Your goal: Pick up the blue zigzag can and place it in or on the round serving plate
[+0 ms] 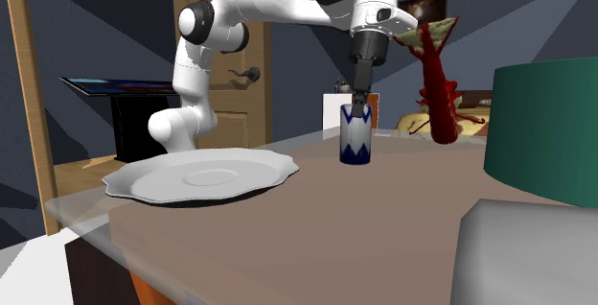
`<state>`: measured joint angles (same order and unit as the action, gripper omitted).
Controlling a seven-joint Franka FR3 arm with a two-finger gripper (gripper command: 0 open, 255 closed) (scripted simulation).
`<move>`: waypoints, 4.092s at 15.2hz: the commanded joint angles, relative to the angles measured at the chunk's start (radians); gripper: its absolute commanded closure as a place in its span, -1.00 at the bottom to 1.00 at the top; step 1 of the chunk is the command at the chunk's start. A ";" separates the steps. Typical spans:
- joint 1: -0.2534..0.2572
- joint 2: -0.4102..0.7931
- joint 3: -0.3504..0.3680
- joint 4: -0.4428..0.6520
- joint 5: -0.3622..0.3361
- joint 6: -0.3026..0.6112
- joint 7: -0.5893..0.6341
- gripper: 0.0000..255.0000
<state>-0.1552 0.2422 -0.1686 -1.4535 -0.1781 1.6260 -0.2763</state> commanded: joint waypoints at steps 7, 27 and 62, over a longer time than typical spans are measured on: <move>-0.002 0.023 -0.001 0.132 0.004 -0.108 -0.021 1.00; -0.096 -0.178 -0.072 0.034 -0.034 -0.169 -0.208 1.00; -0.216 -0.404 -0.198 -0.450 -0.112 0.146 -0.374 1.00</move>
<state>-0.3709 -0.1650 -0.3658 -1.8940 -0.2901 1.7714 -0.6513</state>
